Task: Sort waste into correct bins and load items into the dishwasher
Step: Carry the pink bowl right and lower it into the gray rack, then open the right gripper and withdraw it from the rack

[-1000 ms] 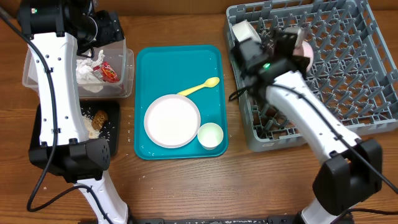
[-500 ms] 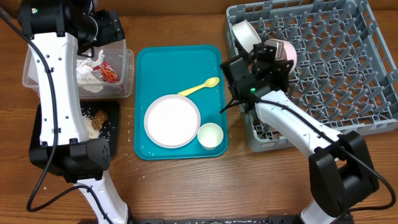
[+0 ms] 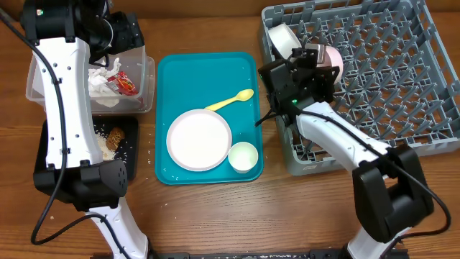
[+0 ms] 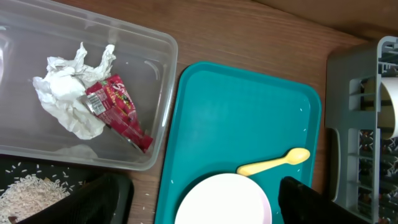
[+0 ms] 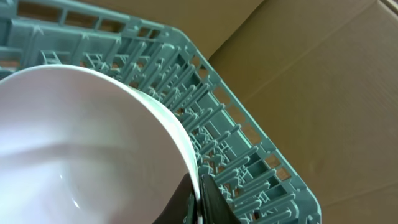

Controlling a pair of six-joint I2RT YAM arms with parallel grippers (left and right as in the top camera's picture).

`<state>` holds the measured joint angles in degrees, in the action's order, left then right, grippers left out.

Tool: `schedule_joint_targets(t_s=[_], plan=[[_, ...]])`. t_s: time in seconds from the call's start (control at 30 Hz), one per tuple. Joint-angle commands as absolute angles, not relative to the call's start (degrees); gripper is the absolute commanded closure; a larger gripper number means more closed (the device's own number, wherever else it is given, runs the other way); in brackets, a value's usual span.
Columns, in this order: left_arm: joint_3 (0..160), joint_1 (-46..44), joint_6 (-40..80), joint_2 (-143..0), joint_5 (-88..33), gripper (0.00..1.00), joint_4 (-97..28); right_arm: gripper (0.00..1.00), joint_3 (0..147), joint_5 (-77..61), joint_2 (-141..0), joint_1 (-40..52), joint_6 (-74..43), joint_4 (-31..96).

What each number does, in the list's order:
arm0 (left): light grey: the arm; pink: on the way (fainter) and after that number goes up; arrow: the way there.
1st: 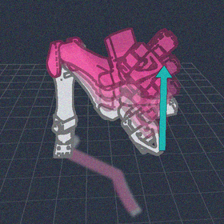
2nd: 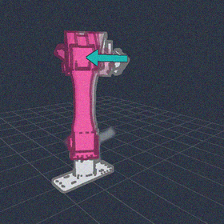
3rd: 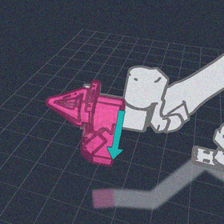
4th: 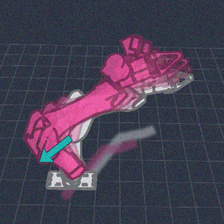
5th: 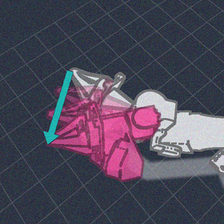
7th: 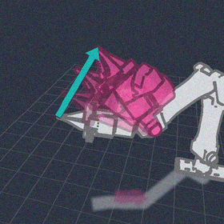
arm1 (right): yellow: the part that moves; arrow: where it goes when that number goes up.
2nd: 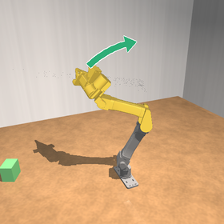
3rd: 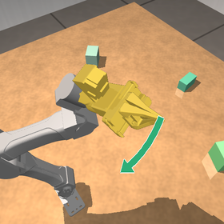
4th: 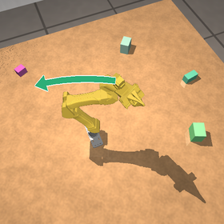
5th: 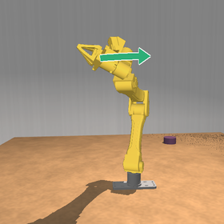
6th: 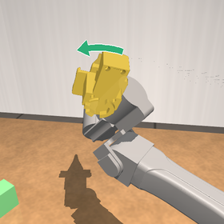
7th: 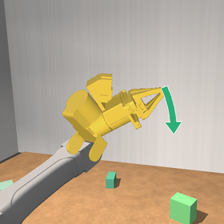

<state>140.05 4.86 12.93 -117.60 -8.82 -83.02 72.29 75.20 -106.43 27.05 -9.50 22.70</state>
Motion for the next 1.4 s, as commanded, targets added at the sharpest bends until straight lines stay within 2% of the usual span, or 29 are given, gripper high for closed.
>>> schedule_joint_targets(t_s=[0.0,0.47,0.8,1.2,1.27,1.33,1.37], plan=[[140.84,4.47,12.01,-116.88,-9.04,0.14,-83.22,0.96,71.99,75.7,-106.76,26.94,-9.3,22.31],[140.84,4.47,11.99,-116.88,-9.02,0.05,-83.99,0.96,71.57,73.17,-106.8,27.11,-10.04,24.27],[140.84,4.49,11.99,-116.88,-8.99,0.0,-83.99,0.96,71.57,73.14,-106.8,30.63,-10.02,26.57],[140.84,4.47,11.99,-116.88,-8.99,0.0,-83.99,0.96,71.57,70.91,-106.8,32.6,-10.0,30.46],[140.84,4.47,11.99,-116.88,-8.99,0.0,-83.99,0.91,71.59,71.5,-106.8,34.3,-10.0,30.52],[140.84,4.47,11.99,-116.88,-8.99,0.0,-83.99,0.75,71.72,71.48,-106.8,35.81,-10.02,30.11],[140.84,4.47,11.99,-116.88,-8.99,0.0,-83.99,0.62,71.75,71.48,-106.78,36.67,-10.02,29.85]])
